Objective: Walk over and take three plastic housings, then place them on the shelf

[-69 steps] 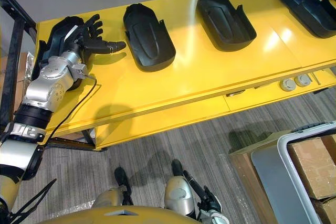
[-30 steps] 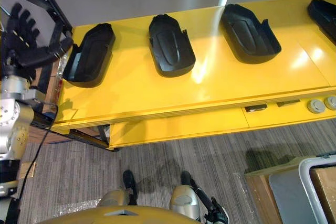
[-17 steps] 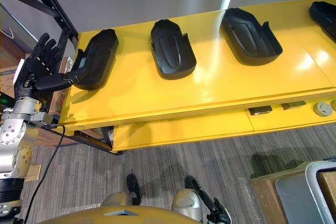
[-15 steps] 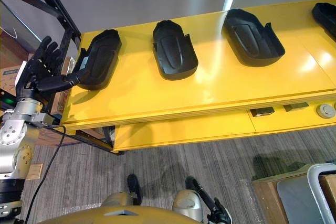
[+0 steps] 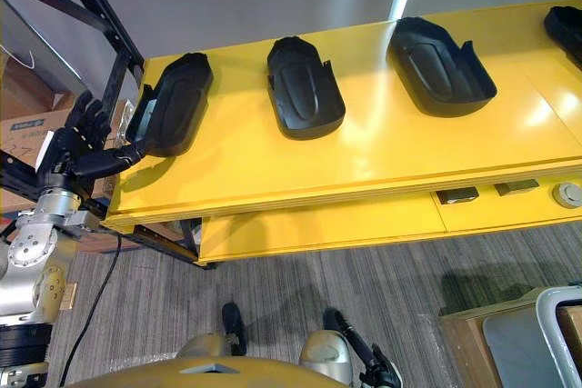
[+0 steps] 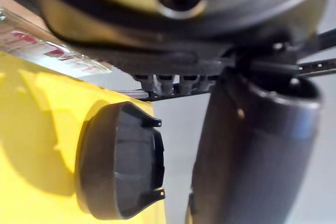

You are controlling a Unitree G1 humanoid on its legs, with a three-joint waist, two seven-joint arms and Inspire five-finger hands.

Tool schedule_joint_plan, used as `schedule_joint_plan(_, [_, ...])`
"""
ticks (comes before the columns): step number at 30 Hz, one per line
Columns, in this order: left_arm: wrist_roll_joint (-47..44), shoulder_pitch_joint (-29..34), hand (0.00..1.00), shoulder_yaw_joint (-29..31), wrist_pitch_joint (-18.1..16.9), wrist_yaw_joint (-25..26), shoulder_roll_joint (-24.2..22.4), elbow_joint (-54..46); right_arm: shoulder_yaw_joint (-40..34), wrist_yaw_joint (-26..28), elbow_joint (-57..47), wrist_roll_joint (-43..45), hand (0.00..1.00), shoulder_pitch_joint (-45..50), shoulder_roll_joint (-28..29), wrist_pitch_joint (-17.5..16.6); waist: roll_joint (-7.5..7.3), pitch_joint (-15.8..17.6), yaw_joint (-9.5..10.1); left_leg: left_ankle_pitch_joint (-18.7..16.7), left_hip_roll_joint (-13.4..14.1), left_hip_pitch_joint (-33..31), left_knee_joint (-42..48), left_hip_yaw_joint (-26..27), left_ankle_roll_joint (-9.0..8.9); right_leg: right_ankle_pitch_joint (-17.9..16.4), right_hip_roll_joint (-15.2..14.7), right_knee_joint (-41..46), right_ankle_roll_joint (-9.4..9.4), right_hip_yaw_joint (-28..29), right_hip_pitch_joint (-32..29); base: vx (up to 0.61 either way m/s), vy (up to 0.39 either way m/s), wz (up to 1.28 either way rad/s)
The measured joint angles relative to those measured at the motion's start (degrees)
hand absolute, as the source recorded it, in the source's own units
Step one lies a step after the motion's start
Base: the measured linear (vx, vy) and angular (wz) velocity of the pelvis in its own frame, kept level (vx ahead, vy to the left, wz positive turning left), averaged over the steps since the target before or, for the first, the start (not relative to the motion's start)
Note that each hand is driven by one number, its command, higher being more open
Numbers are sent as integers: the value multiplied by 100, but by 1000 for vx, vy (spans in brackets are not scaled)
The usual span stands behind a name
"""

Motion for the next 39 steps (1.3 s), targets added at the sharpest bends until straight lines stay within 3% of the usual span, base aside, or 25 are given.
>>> schedule_joint_plan(17, [-135,3,100,-356,269,-474,-77,117,-1,2,-39,0,100,2,-1,19,10,-56,8,-2,11,1,0,16,-2,1,6,-8,0,3,2,0,0,0])
schedule_joint_plan(31, [-726,12,100,-491,506,-725,-76,115,-125,6,-39,-10,100,7,-10,41,110,-130,18,-2,18,6,0,18,-2,1,13,-11,0,2,9,0,0,0])
schedule_joint_plan(37, [-58,23,100,-480,568,-312,-75,115,-121,-4,-39,-9,100,11,-9,49,108,-131,18,-1,21,12,1,18,-2,1,15,-12,0,1,15,0,0,0])
schedule_joint_plan(39, [637,34,100,-468,399,232,-76,116,-108,-8,-40,-8,100,14,-10,67,106,-132,19,-2,23,12,1,16,-2,1,17,-12,0,0,16,0,0,0])
